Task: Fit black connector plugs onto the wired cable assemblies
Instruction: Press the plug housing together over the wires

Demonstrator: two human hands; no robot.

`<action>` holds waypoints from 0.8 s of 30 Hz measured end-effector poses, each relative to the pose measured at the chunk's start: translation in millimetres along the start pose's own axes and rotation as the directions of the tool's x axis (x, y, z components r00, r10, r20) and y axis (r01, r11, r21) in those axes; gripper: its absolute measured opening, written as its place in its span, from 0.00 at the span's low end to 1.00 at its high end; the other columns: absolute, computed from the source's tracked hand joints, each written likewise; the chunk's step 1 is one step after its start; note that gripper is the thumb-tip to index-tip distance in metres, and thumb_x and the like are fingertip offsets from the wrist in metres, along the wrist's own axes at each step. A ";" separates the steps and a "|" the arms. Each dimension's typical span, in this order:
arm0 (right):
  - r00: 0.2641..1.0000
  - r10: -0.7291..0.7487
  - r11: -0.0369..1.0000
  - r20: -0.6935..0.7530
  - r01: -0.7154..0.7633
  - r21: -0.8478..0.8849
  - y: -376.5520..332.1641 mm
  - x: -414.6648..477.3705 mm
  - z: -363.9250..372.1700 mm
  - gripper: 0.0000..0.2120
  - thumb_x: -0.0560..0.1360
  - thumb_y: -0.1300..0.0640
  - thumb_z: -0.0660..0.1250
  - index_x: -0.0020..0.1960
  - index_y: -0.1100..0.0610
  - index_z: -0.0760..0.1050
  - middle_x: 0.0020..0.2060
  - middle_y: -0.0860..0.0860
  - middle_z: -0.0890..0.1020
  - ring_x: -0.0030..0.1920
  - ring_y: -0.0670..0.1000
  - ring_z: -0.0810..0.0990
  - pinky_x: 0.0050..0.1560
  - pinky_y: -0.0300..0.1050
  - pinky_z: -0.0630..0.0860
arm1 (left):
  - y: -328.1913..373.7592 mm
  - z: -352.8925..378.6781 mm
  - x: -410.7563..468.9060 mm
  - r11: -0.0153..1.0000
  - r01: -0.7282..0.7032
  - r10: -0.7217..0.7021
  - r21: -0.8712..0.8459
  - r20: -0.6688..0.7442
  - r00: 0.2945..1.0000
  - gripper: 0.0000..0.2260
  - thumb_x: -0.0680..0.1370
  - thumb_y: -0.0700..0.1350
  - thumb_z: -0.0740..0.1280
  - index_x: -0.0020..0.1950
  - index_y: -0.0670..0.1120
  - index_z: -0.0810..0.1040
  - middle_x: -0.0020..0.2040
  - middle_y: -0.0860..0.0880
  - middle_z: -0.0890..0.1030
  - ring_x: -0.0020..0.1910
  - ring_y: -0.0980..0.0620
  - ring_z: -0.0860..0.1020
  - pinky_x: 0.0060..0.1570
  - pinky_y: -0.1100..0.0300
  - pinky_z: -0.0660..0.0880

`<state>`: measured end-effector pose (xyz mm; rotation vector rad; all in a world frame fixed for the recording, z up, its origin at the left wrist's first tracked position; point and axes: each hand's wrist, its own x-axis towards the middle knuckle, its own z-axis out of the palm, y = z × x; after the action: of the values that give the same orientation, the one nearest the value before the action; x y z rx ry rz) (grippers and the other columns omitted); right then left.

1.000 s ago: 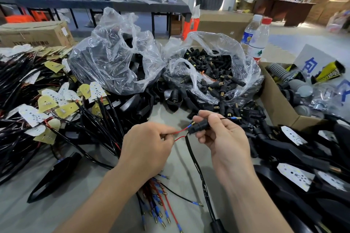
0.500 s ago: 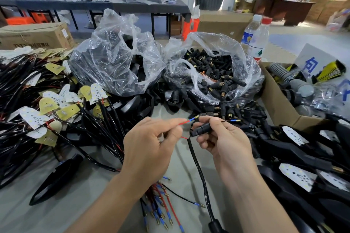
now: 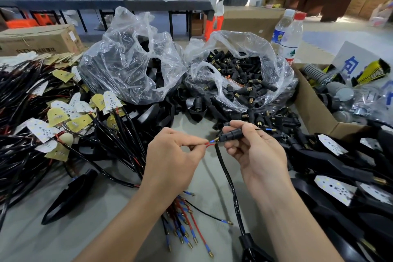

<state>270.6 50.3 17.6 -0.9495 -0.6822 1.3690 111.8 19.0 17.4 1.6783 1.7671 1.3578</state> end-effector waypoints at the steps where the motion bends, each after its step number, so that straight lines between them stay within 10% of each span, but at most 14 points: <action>1: 1.000 0.000 1.000 0.008 0.000 -0.003 0.0 -0.1 0.4 0.13 0.85 0.60 0.60 0.51 0.63 0.81 0.43 0.59 0.87 0.29 0.50 0.79 0.31 0.39 0.77 | 0.6 -0.5 -0.1 0.999 -0.012 0.011 0.030 0.009 1.000 0.10 0.72 0.47 0.78 0.43 0.65 0.87 0.47 0.75 0.77 0.51 0.66 0.77 0.49 0.76 0.70; 17: 0.991 -0.074 0.979 0.115 0.094 -0.181 -6.3 0.2 -1.3 0.13 0.84 0.64 0.60 0.49 0.62 0.82 0.45 0.61 0.86 0.29 0.51 0.76 0.30 0.40 0.74 | 2.6 -2.5 0.9 0.999 0.034 -0.035 0.009 0.050 0.998 0.10 0.73 0.46 0.77 0.40 0.63 0.87 0.41 0.58 0.81 0.44 0.64 0.79 0.41 0.75 0.70; 24: 0.995 0.027 0.984 0.096 -0.009 -0.180 -5.0 -2.4 -2.9 0.14 0.85 0.62 0.59 0.49 0.63 0.82 0.44 0.60 0.87 0.31 0.52 0.80 0.32 0.40 0.78 | 2.8 -1.5 -1.7 0.945 -0.192 0.186 0.266 0.046 0.981 0.06 0.73 0.43 0.75 0.40 0.54 0.87 0.29 0.57 0.77 0.41 0.53 0.76 0.43 0.62 0.72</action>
<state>275.3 47.8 20.8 -1.0373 -0.8849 1.3940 112.6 16.5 19.8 2.0452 1.8894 1.2114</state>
